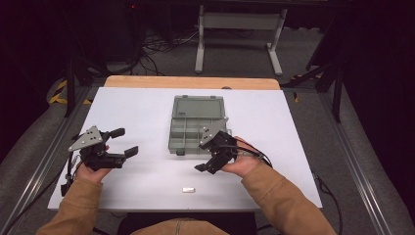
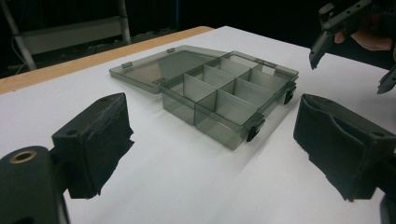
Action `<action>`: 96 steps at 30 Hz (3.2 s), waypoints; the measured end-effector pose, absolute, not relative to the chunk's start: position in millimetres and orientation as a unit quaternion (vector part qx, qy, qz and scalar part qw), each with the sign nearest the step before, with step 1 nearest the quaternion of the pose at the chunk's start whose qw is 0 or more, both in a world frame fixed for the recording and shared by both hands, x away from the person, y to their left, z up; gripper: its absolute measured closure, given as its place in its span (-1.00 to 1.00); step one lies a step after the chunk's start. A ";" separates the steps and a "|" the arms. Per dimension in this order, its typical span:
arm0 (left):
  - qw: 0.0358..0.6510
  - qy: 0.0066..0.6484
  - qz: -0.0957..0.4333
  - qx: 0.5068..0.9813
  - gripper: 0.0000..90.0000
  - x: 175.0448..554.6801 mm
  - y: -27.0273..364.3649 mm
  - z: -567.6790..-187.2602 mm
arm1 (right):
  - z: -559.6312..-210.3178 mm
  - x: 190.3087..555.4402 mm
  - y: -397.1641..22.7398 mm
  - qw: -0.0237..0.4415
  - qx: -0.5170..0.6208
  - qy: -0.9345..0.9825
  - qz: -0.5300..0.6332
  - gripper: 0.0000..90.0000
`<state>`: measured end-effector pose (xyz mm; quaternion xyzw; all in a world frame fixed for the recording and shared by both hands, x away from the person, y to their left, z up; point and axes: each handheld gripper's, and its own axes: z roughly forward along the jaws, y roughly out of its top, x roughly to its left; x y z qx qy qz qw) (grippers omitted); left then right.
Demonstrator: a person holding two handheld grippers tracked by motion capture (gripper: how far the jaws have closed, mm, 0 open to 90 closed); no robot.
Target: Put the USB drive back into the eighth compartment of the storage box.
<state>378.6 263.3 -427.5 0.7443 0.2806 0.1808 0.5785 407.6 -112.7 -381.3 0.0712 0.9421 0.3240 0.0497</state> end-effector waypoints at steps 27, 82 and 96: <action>0.582 0.280 0.184 0.741 -0.74 377.4 263.8 -425.7 | -405.7 399.5 -95.0 0.019 0.060 0.957 0.284 -0.38; 0.582 0.280 0.189 0.739 -0.74 377.7 266.4 -425.2 | -447.3 361.1 -64.6 0.021 0.026 0.975 0.218 0.75; 0.582 0.280 0.190 0.739 -0.74 377.5 266.4 -424.9 | -447.4 362.8 -64.7 0.015 0.026 0.975 0.220 0.77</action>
